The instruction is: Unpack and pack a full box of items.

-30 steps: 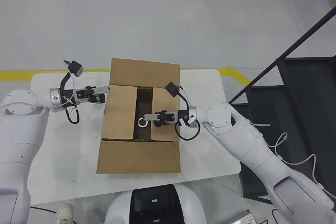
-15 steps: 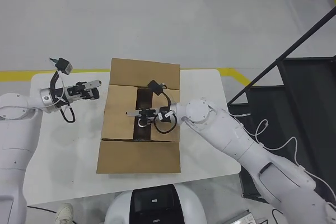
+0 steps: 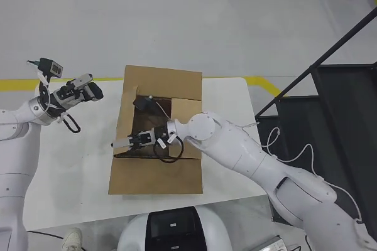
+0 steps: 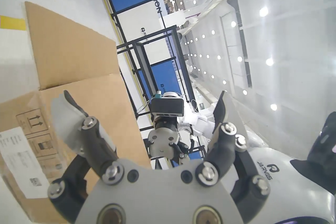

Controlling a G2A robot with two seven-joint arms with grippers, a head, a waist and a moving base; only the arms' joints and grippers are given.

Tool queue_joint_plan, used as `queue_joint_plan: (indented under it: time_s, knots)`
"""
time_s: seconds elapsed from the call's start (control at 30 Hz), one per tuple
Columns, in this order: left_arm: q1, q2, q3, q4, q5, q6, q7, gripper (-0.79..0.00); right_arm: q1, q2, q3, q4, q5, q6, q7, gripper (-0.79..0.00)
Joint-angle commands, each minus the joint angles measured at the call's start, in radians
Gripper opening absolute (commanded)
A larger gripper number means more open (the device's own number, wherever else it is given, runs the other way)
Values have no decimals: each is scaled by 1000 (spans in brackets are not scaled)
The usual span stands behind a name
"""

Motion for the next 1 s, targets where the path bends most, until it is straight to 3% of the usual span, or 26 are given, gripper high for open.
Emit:
queue_joint_plan:
  time_s: [0.0, 0.37, 0.57, 0.77, 0.97]
  knots:
    - [4, 1, -9, -14, -28, -3, -6, 0, 17, -27, -20, 25, 18, -37, -14, 0]
    - [7, 9, -24, -68, -93, 17, -108, 0, 110, -211, -156, 322, 83, -51, 7, 0]
    - [-39, 10, 38, -2, 78, 191, -11, 0, 126, -264, -152, 432, 108, -106, 42, 0]
    - [-75, 9, 93, 57, 199, 336, 45, 0, 129, -244, -79, 455, 126, -192, 90, 0]
    - [-89, 7, 143, 88, 312, 422, 101, 0, 81, -161, 56, 364, 96, -261, 94, 0]
